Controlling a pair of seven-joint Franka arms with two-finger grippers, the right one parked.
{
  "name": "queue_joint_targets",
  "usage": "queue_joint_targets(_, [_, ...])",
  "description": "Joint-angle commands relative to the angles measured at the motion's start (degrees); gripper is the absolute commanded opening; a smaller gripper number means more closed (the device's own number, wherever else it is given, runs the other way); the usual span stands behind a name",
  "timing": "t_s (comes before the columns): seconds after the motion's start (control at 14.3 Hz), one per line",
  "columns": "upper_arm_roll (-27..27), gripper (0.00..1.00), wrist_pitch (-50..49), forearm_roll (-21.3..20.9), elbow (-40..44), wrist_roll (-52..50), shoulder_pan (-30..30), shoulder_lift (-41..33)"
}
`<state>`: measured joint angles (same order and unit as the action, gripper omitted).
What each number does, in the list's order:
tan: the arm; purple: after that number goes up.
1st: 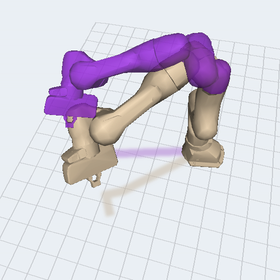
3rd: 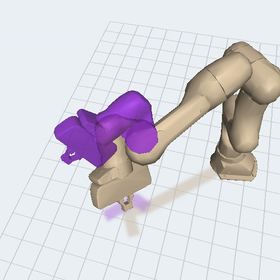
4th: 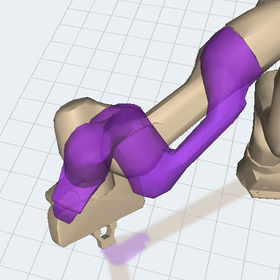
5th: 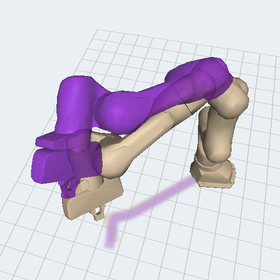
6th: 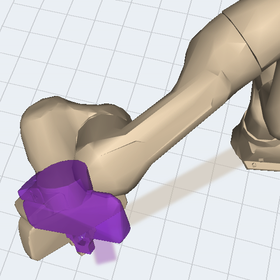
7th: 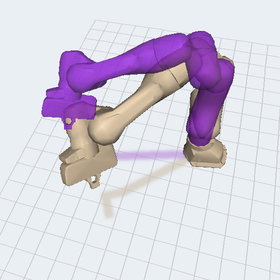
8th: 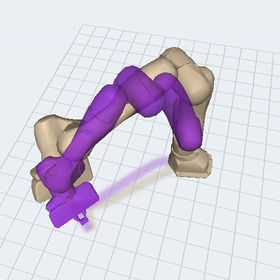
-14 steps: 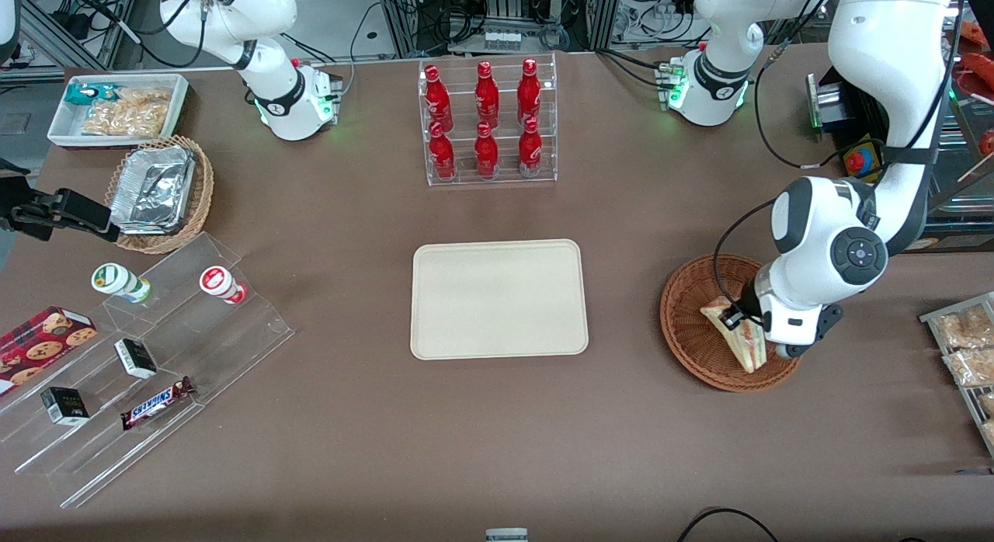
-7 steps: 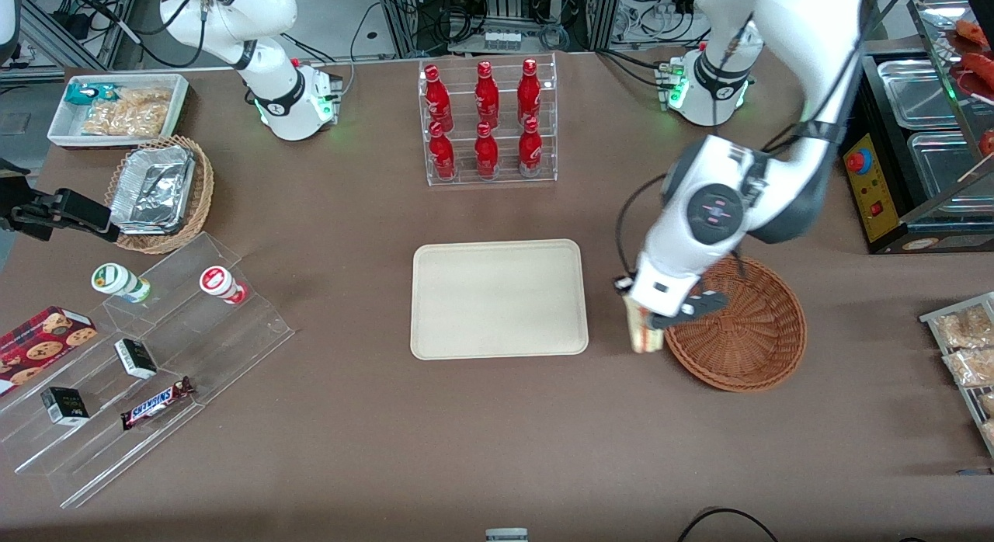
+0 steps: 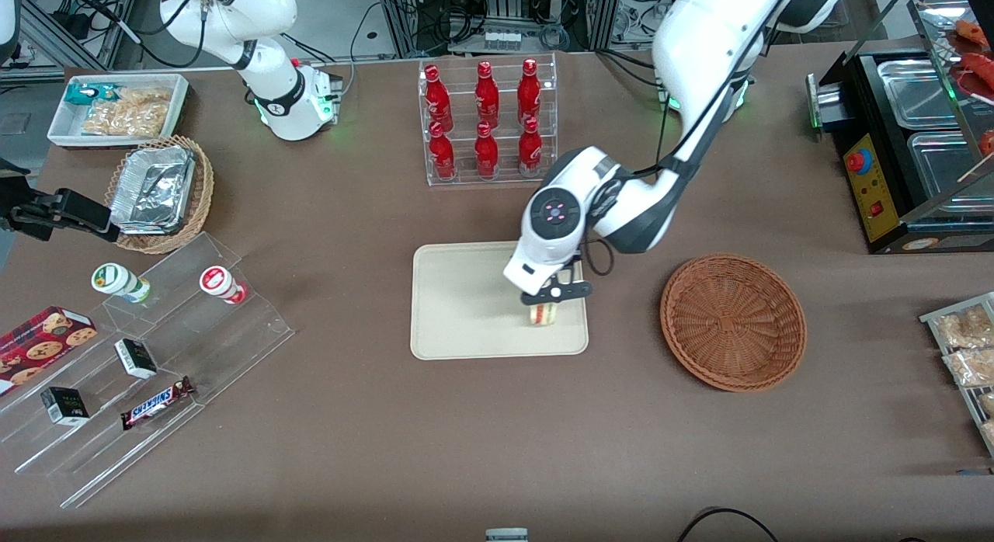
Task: Place sandwich from basket to tray
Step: 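Carry the sandwich over the cream tray and lower it upright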
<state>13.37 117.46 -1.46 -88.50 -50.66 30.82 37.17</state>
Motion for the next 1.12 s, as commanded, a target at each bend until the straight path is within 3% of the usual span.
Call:
queue_joint_targets(0.0, [-0.7, 0.16, -0.6, -0.5, 6.2, -3.0, 2.0, 3.9])
queue_joint_targets(0.14, [-0.8, 0.22, 2.3, -0.6, 6.4, -4.0, 3.5, 5.3])
queue_joint_targets(0.28, [-1.2, 0.39, 4.8, -0.8, 6.4, -5.1, 4.9, 6.6])
queue_joint_targets(0.42, [-1.2, 0.66, 5.6, -0.8, 6.4, -5.2, 4.9, 6.6])
queue_joint_targets(0.49, [-1.2, 0.86, 5.5, -0.9, 6.4, -5.2, 4.9, 6.6])
queue_joint_targets(0.56, [-2.2, 1.00, 5.4, -1.3, 6.4, -5.3, 5.0, 6.5])
queue_joint_targets(0.77, [-5.1, 1.00, 3.9, -5.9, 6.4, -7.9, 5.3, 3.8])
queue_joint_targets(1.05, [-7.1, 1.00, -2.7, -7.1, 7.3, -7.6, 4.2, -3.7])
